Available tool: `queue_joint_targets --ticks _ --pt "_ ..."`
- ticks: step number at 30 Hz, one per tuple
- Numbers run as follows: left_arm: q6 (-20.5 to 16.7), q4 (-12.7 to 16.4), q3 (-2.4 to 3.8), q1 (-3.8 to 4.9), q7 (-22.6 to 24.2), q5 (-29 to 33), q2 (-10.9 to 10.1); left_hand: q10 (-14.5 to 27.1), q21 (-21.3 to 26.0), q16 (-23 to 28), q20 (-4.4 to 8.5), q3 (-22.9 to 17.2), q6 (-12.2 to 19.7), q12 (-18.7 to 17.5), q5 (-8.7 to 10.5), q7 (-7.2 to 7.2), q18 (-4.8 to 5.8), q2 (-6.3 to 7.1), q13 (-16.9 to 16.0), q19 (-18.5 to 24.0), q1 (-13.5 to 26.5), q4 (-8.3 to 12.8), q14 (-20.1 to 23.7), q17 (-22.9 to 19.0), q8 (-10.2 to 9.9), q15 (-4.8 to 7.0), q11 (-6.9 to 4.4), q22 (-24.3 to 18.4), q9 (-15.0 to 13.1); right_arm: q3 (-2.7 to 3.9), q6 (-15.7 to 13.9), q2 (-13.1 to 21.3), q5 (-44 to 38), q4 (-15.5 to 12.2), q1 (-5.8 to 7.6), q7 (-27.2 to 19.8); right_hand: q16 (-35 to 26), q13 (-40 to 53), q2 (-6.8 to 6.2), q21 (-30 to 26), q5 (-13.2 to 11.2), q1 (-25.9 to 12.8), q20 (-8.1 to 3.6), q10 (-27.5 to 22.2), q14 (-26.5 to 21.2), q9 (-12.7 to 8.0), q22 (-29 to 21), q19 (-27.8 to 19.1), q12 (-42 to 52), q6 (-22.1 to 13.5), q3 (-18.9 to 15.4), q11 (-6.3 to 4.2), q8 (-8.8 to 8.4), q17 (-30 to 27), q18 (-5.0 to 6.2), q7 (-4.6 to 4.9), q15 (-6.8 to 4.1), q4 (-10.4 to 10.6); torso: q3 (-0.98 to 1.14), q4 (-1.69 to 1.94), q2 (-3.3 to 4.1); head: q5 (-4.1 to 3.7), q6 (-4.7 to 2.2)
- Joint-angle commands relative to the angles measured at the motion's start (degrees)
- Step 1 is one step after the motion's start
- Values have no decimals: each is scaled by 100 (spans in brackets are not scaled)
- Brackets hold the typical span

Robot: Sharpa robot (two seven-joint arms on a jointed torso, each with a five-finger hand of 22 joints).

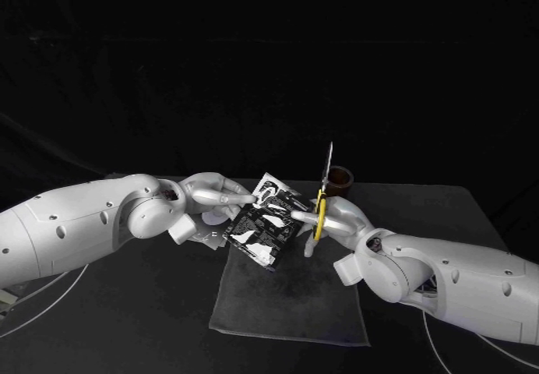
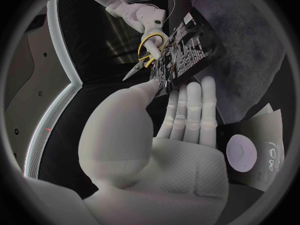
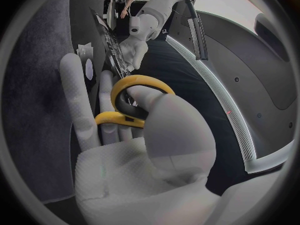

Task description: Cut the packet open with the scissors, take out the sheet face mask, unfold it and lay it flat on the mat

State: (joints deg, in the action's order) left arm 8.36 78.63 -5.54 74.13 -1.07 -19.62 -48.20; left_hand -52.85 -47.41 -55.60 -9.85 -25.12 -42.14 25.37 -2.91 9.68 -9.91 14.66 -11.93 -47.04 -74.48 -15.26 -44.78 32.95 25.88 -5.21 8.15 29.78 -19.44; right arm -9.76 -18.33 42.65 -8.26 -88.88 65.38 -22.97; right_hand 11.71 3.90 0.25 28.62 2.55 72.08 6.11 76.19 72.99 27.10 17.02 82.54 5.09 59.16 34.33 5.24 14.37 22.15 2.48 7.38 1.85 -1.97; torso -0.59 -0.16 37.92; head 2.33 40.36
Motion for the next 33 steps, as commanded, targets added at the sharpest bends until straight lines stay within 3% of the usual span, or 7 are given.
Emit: queue_joint_targets --ticks 1,3,6,13,20,26,33 --pt "-142 16 -19 -1 25 101 -10 227 1160 785 -291 1146 106 -227 6 -52 51 -223 233 392 -133 -112 664 -584 -156 -263 205 -705 174 18 -101 20 -56 -36 1 -110 25 4 15 -26 22 -35 -138 300 225 72 -6 84 -30 20 150 -192 19 7 776 -12 -181 -62 1 -4 5 -1 -8" --pt "-226 16 -41 -15 52 183 -32 364 1891 1321 -475 2591 155 -403 -1 -115 34 -577 430 549 -410 -61 970 -1011 -220 -435 322 -1167 275 26 -119 41 -58 -52 -2 -125 26 4 12 -29 23 -38 -140 305 226 79 -8 84 -35 19 163 -194 24 12 776 -14 -182 -68 3 -4 7 0 -10" --pt "-486 12 -67 -82 165 479 -96 354 2353 1648 -583 3196 181 -510 7 -125 -29 -386 587 505 -420 -189 823 -1326 -253 -438 322 -1482 352 41 -150 81 -61 -74 -6 -149 26 4 8 -31 23 -40 -141 309 227 85 -9 85 -40 18 174 -196 28 17 775 -15 -184 -75 11 -3 3 -1 -25" --pt "-1114 -5 -84 -306 608 1186 -280 266 3010 2421 -642 3383 244 -726 8 -220 -43 -177 817 393 -250 -196 507 -1836 -292 -430 252 -1939 452 79 -219 170 -60 -103 -19 -205 26 3 5 -35 23 -44 -144 316 227 94 -11 84 -47 16 193 -197 35 25 775 -16 -185 -86 9 -7 1 -13 -68" --pt "-1415 130 -93 -721 1369 2225 -484 439 3393 2975 -664 3520 370 -1019 -6 -273 -11 0 833 333 -189 -204 470 -2120 -351 -527 163 -2203 526 144 -335 263 -5 -90 -49 -299 26 2 1 -40 23 -49 -146 323 226 105 -14 85 -56 14 216 -198 42 34 774 -16 -186 -98 -1 3 -3 -55 -121" --pt "-1255 432 -77 -1021 2016 3002 -576 653 3570 3324 -659 3259 569 -1239 4 -260 -36 -328 824 13 -509 -186 382 -2288 -419 -569 -59 -2372 587 225 -433 297 87 -34 -72 -395 24 1 -2 -44 23 -54 -147 327 223 114 -16 85 -65 10 239 -198 47 41 773 -16 -186 -111 -10 7 -4 -63 -155" --pt "-1322 768 -67 -1153 2435 3491 -586 585 3712 3513 -623 3009 607 -1295 15 -180 -61 -638 820 -344 -931 -155 106 -2370 -392 -514 -74 -2528 607 369 -618 278 214 4 -78 -527 18 -1 -8 -54 23 -66 -148 329 214 129 -21 81 -82 0 276 -195 54 53 770 -12 -184 -130 -6 -2 -6 -61 -205"
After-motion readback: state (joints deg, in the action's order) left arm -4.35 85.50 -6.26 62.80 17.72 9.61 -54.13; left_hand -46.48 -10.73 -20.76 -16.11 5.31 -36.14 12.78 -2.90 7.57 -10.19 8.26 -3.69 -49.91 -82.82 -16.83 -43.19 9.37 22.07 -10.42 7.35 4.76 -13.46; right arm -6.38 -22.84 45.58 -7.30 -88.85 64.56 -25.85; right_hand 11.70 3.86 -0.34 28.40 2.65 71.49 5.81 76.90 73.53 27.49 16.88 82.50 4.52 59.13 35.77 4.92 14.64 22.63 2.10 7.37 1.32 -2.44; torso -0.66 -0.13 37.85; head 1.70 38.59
